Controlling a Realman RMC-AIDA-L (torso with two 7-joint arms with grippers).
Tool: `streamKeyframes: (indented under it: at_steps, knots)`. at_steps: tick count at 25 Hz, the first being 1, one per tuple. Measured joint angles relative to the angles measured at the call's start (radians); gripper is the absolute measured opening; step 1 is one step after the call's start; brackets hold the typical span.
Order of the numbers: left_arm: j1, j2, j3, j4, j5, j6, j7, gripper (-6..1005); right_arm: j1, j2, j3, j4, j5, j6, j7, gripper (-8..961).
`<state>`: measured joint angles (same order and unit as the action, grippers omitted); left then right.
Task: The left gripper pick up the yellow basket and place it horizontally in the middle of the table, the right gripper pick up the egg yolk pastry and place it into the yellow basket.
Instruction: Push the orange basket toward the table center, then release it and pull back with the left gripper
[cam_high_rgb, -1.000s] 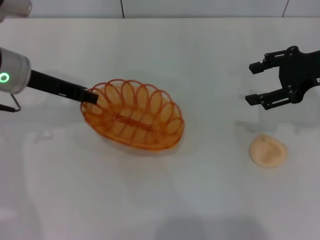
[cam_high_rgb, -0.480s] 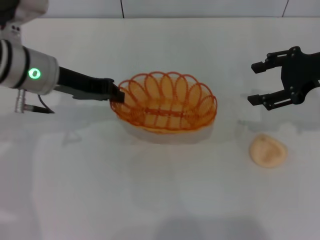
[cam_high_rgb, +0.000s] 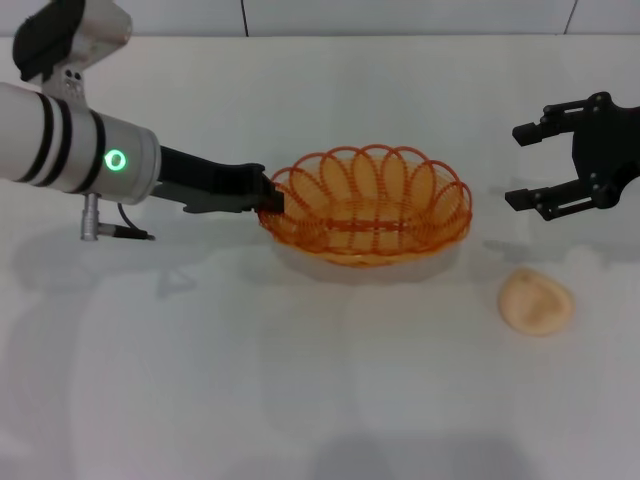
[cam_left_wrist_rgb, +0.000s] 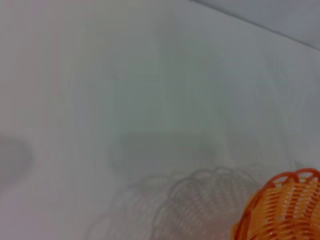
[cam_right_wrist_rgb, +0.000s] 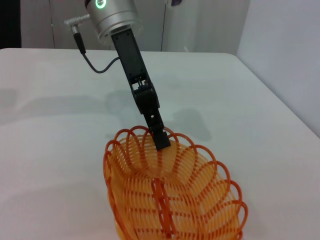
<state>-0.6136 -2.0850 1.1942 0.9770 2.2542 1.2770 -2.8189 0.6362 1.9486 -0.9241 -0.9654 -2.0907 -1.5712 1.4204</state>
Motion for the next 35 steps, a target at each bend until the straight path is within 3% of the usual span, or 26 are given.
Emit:
streamKeyframes:
  at_steps: [7, 20, 28, 35]
  knots:
    - [0.003, 0.000, 0.072, 0.000, -0.028, -0.020, -0.023, 76, -0.007, 0.001, 0.000, -0.006, 0.000, 0.005, 0.000, 776]
    - [0.008, 0.005, 0.066, 0.002, -0.027, -0.028, -0.034, 139, -0.011, 0.007, -0.001, -0.006, 0.000, 0.007, -0.001, 777]
    - [0.014, 0.006, 0.062, 0.012, -0.040, -0.008, -0.019, 353, -0.010, 0.011, -0.003, -0.007, 0.000, 0.017, -0.002, 776]
    - [0.023, 0.007, 0.036, 0.015, -0.049, 0.019, 0.018, 617, -0.013, 0.013, 0.000, -0.007, 0.000, 0.017, 0.002, 775]
